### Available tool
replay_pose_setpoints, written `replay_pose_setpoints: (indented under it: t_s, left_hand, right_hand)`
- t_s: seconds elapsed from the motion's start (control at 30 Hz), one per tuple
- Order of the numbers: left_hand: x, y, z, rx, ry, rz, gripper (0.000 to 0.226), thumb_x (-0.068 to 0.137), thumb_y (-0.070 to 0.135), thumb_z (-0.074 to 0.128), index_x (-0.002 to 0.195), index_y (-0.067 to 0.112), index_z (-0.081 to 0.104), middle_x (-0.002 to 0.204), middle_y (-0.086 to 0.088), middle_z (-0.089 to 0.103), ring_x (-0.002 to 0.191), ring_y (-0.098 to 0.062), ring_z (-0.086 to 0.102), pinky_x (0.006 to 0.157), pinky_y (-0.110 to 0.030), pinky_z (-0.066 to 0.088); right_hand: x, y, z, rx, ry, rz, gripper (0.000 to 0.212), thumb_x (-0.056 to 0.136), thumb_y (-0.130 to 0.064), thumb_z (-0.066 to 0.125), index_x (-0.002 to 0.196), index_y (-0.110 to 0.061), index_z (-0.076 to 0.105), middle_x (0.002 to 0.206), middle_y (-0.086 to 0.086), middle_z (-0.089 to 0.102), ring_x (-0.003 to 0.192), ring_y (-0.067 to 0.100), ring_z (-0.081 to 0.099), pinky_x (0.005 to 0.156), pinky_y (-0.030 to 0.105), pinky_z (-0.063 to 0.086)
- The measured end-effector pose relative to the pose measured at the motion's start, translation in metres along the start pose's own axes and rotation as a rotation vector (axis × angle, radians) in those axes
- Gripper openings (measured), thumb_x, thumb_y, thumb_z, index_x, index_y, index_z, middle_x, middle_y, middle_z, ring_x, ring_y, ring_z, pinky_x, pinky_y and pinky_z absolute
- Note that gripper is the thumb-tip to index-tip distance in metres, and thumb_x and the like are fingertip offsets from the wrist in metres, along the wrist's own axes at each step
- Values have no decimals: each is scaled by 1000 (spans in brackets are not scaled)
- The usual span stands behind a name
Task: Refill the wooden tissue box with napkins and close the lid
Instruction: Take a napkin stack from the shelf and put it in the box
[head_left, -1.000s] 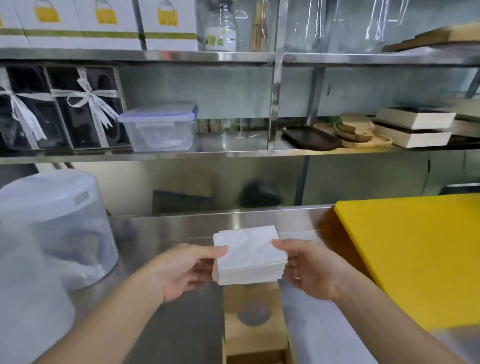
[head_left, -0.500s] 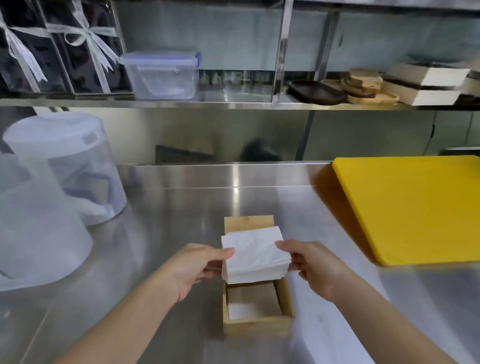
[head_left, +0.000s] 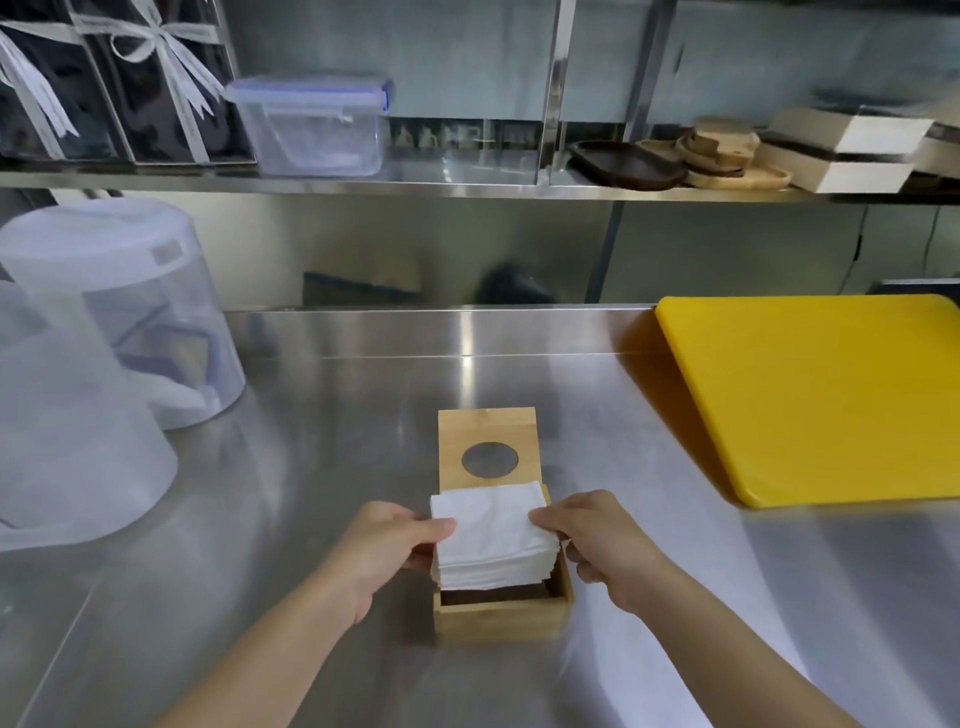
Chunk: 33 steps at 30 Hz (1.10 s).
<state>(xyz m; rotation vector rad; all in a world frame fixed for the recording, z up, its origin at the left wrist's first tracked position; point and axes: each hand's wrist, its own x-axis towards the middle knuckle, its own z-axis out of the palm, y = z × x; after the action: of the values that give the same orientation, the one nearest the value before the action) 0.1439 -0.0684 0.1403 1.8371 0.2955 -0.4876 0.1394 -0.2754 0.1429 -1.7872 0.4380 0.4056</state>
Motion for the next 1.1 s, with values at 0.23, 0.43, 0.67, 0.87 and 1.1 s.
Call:
replay_pose_setpoints:
  t_s: [0.23,0.43,0.67,0.87,1.1]
  left_hand:
    - [-2,-3,7,-5,128,82,12,72,16,75,67,7,69,59,-1,68,54,-12,58,60,-23,43]
    - [-2,-5,13,67,148,118,9,71,16,76,71,11,68,62,3,69,58,-11,61,59,-25,46]
    - [0,-11,36,688,396,412,15,83,30,52,87,17,45,81,6,58,86,-18,54,78,-30,26]
    - [8,-18,41,867,441,540,21,85,30,45,100,16,38,84,7,49,91,-16,50,85,-29,14]
    - [19,-23,54,961,355,507,28,81,27,47,104,14,40,84,1,46,100,-19,45,89,-33,10]
  right_hand:
    - [6,1,5,-78,-14,-40,30,85,-13,61,63,-9,41,52,2,28,37,13,22,38,21,17]
    - [6,-1,8,-255,43,-56,27,80,-17,69,77,9,59,56,11,50,39,16,42,36,27,33]
    - [8,-1,20,-457,167,-96,31,76,-18,65,95,7,59,90,24,66,74,31,60,76,49,54]
    - [13,0,21,-548,165,-84,23,76,-26,62,91,-12,51,78,1,57,76,24,57,64,33,46]
    - [17,11,42,-951,200,-202,18,88,-13,44,104,-7,41,105,14,62,93,33,61,61,31,36]
